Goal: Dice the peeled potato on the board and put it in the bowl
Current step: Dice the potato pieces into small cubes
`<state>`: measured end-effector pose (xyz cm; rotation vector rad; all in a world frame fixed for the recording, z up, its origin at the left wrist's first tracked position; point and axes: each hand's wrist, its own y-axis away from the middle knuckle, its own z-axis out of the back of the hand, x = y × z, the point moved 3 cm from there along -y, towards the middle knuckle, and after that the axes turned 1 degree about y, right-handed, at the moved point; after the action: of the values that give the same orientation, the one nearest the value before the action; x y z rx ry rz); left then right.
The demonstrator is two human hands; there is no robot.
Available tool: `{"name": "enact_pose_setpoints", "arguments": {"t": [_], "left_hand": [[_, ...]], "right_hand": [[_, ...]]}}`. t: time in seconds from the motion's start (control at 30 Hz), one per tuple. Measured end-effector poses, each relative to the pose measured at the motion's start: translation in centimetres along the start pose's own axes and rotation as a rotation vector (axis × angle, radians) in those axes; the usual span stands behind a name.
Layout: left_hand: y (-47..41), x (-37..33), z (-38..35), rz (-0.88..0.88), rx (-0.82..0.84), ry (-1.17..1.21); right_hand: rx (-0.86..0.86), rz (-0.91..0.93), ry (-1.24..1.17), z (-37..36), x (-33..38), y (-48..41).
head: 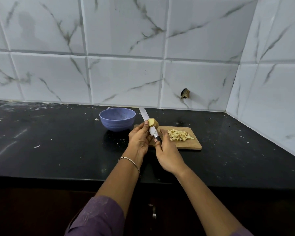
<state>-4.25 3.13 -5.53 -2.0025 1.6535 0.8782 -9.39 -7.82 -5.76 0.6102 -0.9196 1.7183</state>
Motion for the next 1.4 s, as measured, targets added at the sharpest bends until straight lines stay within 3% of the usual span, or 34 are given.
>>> {"name": "enact_pose_setpoints", "arguments": {"t": [0.73, 0.9, 1.2, 1.4], "left_hand": [[-0.6, 0.3, 0.4, 0.005, -0.047, -0.043], [-1.3, 0.3, 0.2, -0.106, -0.065, -0.071], [-1.3, -0.2, 0.4, -0.071, -0.109, 0.054], [-1.7, -0.7, 1.8, -0.204, -0.237, -0.187]], "right_hand": [[-0.004, 0.023, -0.002, -0.5, 0.0, -1.2], [0.066, 0.116, 0.139, -1.4, 0.8, -0.4], [-0.013, 0.014, -0.048, -1.0, 0.2, -0.2], [-0.215, -0.088, -0.125, 0.1, -0.2, -0.1]]}}
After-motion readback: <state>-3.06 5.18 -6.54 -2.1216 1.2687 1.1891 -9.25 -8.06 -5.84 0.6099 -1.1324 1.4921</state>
